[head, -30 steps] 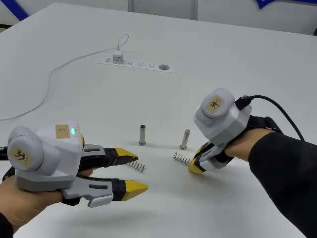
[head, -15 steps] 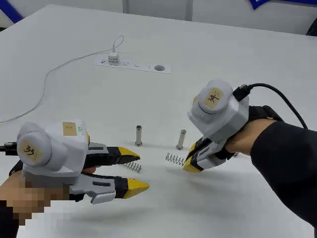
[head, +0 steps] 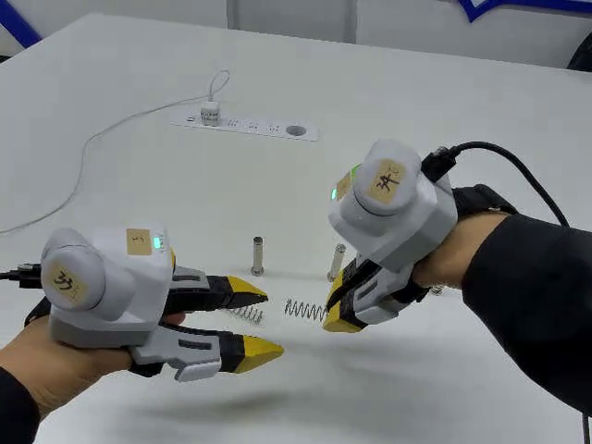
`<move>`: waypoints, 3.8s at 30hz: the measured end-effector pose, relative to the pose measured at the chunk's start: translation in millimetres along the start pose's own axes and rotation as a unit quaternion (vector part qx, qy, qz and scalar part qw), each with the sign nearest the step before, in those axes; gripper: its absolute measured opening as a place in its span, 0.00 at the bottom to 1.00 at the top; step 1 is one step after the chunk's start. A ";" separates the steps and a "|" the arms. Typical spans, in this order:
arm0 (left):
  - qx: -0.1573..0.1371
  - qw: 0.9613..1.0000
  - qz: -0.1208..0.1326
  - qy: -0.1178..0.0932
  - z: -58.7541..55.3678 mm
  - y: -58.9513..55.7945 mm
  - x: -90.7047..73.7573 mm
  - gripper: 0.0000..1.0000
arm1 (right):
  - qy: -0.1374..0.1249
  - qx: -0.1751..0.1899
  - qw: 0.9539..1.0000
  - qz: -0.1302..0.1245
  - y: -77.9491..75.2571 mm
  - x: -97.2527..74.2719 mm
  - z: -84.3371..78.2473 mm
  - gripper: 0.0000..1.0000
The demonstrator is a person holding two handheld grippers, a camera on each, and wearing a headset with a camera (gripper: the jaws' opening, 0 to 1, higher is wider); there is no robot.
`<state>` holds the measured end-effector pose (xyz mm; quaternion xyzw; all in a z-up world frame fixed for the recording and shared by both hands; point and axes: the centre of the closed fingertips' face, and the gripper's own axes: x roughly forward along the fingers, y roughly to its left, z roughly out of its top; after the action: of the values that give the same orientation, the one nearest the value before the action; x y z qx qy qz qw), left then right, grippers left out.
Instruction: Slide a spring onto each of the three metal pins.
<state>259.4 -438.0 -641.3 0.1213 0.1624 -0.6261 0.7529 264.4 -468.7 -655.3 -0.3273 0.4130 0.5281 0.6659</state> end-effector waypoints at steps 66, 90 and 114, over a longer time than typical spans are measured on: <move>0.038 0.999 -0.023 -0.009 4.3 -11.8 6.1 0.11 | -0.058 -0.064 0.996 0.016 28.1 -21.0 58.0 0.12; 0.003 1.000 0.021 -0.011 -4.6 5.5 -11.3 0.26 | -0.028 -0.035 0.999 -0.028 -11.3 -49.6 26.2 0.12; -0.028 0.998 0.053 -0.012 -18.3 13.6 -26.5 0.31 | 0.006 0.015 0.995 -0.102 -84.6 -64.1 2.5 0.12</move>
<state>266.8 -404.5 -647.9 0.1010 0.1647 -0.5818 0.7900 340.8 -513.6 -596.8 -0.3611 0.3896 0.4493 0.7183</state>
